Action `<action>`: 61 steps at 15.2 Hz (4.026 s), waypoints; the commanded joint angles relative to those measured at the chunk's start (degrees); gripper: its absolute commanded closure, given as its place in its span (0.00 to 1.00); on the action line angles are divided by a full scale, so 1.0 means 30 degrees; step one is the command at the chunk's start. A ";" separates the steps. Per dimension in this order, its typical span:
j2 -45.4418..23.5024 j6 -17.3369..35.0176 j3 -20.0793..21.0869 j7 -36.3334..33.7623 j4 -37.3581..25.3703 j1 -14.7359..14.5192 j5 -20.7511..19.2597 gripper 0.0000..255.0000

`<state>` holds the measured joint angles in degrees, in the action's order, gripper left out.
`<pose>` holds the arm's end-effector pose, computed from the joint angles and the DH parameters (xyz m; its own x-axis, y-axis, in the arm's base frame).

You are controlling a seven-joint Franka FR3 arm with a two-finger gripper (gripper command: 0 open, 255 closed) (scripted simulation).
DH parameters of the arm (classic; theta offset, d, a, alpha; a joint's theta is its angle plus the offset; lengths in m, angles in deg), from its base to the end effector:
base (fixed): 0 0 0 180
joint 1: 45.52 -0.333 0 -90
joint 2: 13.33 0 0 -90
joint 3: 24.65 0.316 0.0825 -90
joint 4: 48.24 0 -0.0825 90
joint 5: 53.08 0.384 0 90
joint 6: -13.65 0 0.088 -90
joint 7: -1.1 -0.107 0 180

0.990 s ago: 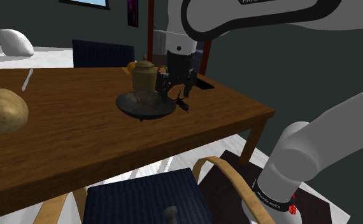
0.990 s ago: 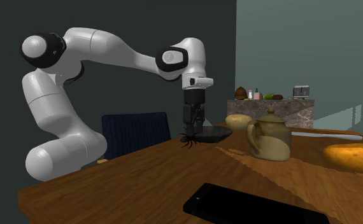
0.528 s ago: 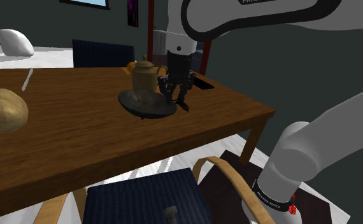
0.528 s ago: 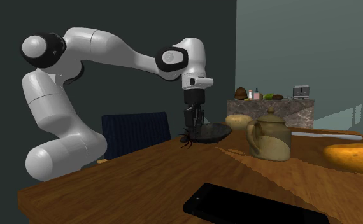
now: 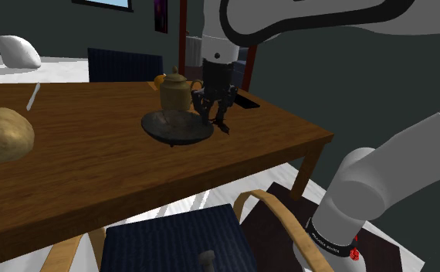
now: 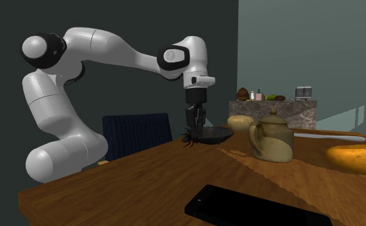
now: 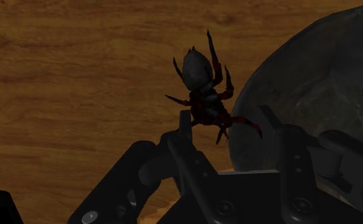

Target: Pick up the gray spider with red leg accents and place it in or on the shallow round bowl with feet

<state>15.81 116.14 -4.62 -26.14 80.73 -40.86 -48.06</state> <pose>0.3890 0.1349 0.5475 0.9640 -0.2596 0.0572 -0.2629 -0.9628 0.0623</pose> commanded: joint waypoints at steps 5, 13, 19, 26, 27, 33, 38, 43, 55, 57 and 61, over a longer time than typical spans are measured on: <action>-0.0087 -0.1451 -0.0148 0.0062 -0.1527 0.0082 -0.0114 1.00; -0.0436 -0.3447 -0.0285 0.0093 -0.3865 0.0211 -0.0290 1.00; -0.0873 -0.4945 -0.0338 0.0085 -0.5788 0.0317 -0.0439 1.00; -0.3776 -0.5933 0.1199 -0.1743 -0.9577 0.0311 -0.0912 1.00; -0.4510 -0.6072 0.1597 -0.2228 -1.0397 0.0273 -0.1104 1.00; -0.7320 -0.6260 0.3031 -0.4124 -1.3066 -0.0105 -0.2126 1.00; -0.6770 -0.4866 0.2915 -0.4012 -1.1192 -0.0098 -0.1872 1.00; -0.6371 -0.3521 0.2852 -0.3952 -0.9497 -0.0119 -0.1691 1.00; -0.6102 -0.2175 0.2834 -0.3938 -0.7911 -0.0154 -0.1567 1.00; -0.6102 -0.2175 0.2834 -0.3938 -0.7911 -0.0154 -0.1567 0.00; -0.6102 -0.2175 0.2834 -0.3938 -0.7911 -0.0154 -0.1567 0.00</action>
<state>-2.50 109.61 3.88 -37.96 57.00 -41.32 -52.76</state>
